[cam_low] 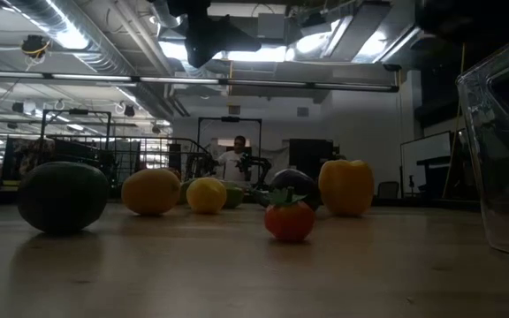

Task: Sort produce into baskets
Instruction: Put the bottom lemon into the transparent bin

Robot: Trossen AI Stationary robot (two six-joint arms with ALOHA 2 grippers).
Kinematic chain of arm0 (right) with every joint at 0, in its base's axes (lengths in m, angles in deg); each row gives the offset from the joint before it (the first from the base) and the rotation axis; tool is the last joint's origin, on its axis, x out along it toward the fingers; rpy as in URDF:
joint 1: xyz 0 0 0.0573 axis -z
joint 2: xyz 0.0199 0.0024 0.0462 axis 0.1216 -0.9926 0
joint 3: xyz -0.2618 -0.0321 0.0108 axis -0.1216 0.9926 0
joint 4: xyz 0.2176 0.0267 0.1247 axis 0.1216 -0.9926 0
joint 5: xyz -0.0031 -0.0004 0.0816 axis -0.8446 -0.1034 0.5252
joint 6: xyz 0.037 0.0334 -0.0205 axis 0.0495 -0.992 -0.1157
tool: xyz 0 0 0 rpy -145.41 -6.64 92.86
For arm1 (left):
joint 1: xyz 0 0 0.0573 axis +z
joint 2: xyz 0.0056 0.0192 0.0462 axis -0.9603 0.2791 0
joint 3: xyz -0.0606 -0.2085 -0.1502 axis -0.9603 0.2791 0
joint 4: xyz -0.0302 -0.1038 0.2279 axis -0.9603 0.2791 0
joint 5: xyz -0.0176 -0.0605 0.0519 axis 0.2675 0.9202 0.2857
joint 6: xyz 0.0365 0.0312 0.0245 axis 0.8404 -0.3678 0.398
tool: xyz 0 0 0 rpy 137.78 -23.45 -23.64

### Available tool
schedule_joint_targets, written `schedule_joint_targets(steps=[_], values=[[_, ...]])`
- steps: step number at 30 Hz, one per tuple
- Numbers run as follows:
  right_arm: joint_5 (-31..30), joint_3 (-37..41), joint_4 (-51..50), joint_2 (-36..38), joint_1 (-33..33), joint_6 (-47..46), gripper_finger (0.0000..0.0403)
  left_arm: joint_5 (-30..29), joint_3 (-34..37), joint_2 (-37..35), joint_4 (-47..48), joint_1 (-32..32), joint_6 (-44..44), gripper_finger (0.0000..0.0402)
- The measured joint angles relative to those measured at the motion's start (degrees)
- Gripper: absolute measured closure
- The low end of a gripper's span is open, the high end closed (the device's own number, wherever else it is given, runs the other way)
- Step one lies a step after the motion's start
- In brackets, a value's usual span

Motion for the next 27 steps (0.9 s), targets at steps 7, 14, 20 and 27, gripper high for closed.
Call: schedule_joint_targets(steps=[7, 14, 20, 27], values=[[-6.68, 3.63, 0.66, 0.00, -5.52, -5.45, 0.0178, 0.18, 0.00, 0.00, -0.05, 0.00, 0.01, 0.0118], [-8.83, 8.09, 0.73, 0.00, -7.21, -5.47, 0.0160, 0.18, 0.00, 0.00, -0.06, -0.04, 1.26, 0.0118], [-7.92, 8.98, 1.44, 0.00, -7.06, -5.47, 0.0141, 0.18, 0.00, 0.00, -0.06, -0.04, 1.28, 0.0118], [-7.93, 8.98, 2.91, 0.00, -7.00, -7.99, 0.0138, 0.18, 0.00, 0.00, -0.06, -0.07, 1.28, 0.0118]])
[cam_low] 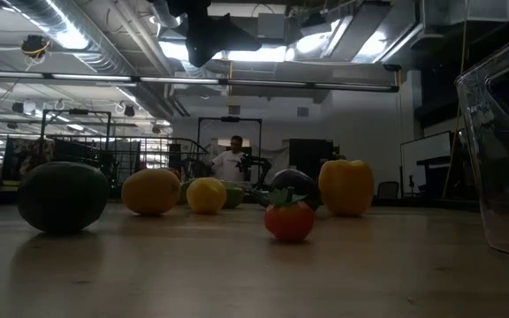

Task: Sort produce into baskets
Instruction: Put the bottom lemon into the transparent bin, then put the small orange tomato into the transparent bin

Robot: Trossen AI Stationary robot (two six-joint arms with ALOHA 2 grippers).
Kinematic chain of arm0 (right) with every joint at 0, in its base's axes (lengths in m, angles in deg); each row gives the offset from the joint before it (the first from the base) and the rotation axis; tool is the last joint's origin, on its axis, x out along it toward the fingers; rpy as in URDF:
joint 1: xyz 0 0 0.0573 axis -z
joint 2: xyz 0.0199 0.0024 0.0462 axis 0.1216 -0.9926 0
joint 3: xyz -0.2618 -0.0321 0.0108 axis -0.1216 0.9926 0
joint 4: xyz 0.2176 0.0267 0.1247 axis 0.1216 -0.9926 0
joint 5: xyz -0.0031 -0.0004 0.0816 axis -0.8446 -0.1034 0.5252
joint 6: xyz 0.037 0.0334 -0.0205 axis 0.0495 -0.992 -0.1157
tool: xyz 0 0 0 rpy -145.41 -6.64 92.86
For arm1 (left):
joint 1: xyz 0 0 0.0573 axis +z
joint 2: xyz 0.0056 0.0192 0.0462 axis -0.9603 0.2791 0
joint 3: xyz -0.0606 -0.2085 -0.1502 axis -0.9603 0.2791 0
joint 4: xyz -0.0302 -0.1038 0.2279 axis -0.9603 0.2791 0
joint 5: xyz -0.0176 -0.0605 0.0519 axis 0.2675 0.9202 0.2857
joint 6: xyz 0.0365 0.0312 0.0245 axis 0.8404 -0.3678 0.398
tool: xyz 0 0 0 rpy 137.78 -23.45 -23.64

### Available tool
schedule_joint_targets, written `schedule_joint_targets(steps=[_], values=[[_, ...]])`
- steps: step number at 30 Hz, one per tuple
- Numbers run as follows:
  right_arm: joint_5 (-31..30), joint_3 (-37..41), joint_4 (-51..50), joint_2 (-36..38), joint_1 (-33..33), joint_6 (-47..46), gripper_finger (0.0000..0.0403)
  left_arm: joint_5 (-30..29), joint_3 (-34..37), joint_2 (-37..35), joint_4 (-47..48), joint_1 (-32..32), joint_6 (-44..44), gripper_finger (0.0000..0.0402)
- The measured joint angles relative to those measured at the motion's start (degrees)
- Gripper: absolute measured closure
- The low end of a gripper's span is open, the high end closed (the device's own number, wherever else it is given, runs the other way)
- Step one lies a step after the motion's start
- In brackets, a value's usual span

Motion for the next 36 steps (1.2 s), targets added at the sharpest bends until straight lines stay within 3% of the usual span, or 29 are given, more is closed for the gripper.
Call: schedule_joint_targets(steps=[20, 36], values=[[-0.02, 0.00, -0.33, -0.02, 0.07, -0.02, 0.0080, -0.29, 0.00, 0.69, -0.98, -2.02, 1.33, 0.0118], [0.45, 0.00, -0.46, -0.09, 0.07, 0.00, 0.0084, -9.03, -0.02, 14.20, -5.25, -9.78, 6.77, 0.0118]])
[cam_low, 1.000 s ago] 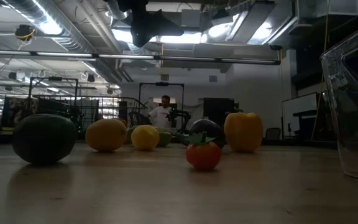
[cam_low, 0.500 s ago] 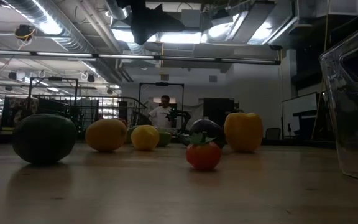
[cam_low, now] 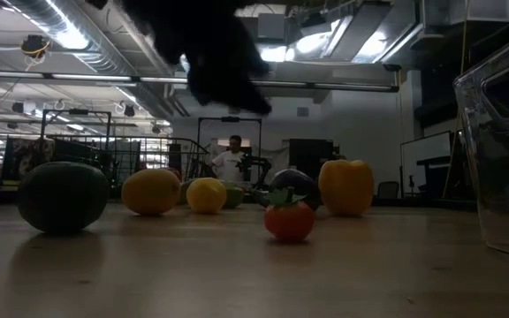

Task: Sort produce into baskets
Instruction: Put the small orange tomato into the transparent bin

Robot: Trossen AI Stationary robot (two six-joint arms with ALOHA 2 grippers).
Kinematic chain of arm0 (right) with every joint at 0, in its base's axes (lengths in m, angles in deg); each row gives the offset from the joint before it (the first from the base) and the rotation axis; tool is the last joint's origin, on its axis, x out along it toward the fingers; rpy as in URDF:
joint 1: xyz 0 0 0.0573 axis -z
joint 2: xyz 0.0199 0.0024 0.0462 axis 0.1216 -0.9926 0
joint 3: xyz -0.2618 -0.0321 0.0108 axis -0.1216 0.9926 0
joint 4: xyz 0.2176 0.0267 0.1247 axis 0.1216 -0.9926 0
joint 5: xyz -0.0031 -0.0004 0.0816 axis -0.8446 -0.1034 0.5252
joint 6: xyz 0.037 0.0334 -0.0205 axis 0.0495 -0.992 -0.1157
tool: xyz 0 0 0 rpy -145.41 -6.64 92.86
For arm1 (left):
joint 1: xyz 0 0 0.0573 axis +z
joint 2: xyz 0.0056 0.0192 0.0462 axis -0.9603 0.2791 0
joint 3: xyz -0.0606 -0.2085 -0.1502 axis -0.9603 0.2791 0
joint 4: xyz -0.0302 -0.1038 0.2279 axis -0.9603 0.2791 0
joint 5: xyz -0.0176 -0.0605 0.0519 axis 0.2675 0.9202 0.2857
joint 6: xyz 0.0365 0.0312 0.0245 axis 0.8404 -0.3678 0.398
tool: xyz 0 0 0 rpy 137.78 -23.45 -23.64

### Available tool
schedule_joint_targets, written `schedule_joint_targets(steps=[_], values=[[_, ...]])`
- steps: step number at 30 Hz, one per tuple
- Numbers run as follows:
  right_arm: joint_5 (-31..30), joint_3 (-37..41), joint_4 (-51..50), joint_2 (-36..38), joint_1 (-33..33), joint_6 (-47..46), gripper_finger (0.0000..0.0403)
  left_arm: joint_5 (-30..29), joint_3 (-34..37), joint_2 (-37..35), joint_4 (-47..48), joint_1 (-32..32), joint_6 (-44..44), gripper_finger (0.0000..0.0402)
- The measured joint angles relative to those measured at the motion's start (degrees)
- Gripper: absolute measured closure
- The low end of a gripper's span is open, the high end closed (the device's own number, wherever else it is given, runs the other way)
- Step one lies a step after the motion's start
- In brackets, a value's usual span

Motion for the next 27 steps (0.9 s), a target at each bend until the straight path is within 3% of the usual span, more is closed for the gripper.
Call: schedule_joint_targets(steps=[8, 27], values=[[0.01, 0.00, -0.02, 0.00, -0.01, 0.00, 0.0084, -5.42, 0.00, 6.90, -3.82, -2.24, 2.43, 0.0118], [1.52, -3.01, -0.45, 0.00, -0.09, -0.02, 0.0084, -8.44, -0.03, 15.49, -12.10, -2.56, 2.91, 0.0129]])
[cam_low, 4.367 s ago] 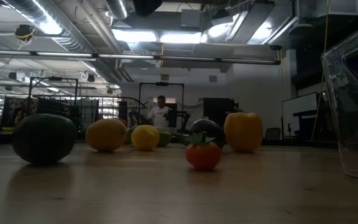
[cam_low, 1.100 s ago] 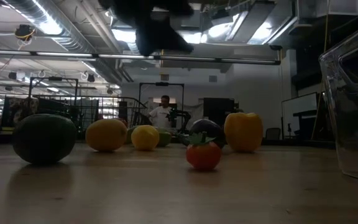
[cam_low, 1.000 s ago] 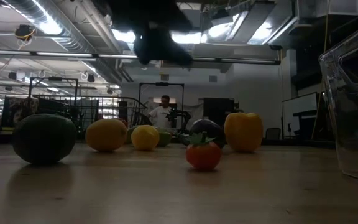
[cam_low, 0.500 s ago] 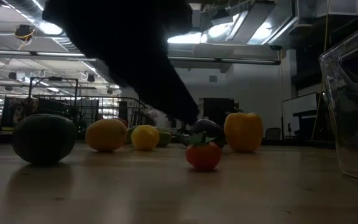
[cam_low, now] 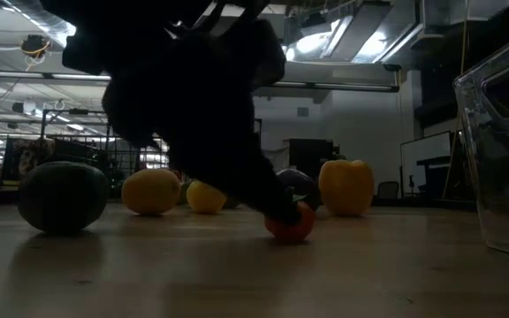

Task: Sort produce into baskets
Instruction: Put the small orange tomato into the transparent bin

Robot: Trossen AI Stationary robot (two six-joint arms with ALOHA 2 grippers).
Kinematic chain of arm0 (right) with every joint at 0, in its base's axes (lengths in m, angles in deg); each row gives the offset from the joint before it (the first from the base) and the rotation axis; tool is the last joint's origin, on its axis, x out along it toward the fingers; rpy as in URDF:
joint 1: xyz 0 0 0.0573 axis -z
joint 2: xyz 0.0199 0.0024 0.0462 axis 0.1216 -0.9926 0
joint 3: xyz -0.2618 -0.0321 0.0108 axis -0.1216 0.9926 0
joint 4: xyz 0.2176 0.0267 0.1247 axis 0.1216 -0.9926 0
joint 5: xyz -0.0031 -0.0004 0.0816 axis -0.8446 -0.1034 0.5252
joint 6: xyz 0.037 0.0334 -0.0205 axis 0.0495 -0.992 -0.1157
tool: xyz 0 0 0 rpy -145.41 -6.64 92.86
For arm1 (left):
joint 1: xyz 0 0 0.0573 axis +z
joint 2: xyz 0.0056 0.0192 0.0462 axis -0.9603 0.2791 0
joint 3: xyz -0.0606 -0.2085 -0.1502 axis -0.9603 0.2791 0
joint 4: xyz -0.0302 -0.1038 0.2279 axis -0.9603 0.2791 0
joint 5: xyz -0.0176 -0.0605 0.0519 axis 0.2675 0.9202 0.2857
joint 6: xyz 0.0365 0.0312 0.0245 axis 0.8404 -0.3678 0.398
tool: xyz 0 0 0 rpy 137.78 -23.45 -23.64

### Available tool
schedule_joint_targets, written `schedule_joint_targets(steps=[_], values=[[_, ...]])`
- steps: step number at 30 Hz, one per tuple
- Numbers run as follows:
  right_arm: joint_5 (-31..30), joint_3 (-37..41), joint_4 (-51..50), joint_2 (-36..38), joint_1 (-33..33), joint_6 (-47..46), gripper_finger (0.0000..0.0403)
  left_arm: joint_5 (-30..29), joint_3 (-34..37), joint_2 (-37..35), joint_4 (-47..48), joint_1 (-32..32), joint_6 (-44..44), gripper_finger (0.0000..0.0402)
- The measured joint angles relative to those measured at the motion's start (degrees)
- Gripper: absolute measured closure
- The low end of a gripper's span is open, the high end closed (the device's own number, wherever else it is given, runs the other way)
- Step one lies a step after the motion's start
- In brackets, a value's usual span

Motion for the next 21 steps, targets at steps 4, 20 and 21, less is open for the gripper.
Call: schedule_joint_targets(steps=[4, 20, 21], values=[[-0.01, -2.97, -1.83, 0.02, 0.00, 0.00, 0.0084, -0.19, 0.03, 0.00, 0.31, 0.00, 0.55, 0.0154], [-6.73, -7.55, -4.90, 0.07, 0.00, 2.67, 0.0084, -0.14, 0.05, -0.13, 0.11, -0.02, -1.95, 0.0251], [-7.75, -7.55, -5.10, 0.07, 0.00, 3.26, 0.0084, -0.14, 0.05, -0.20, 0.09, -0.02, -2.65, 0.0253]])
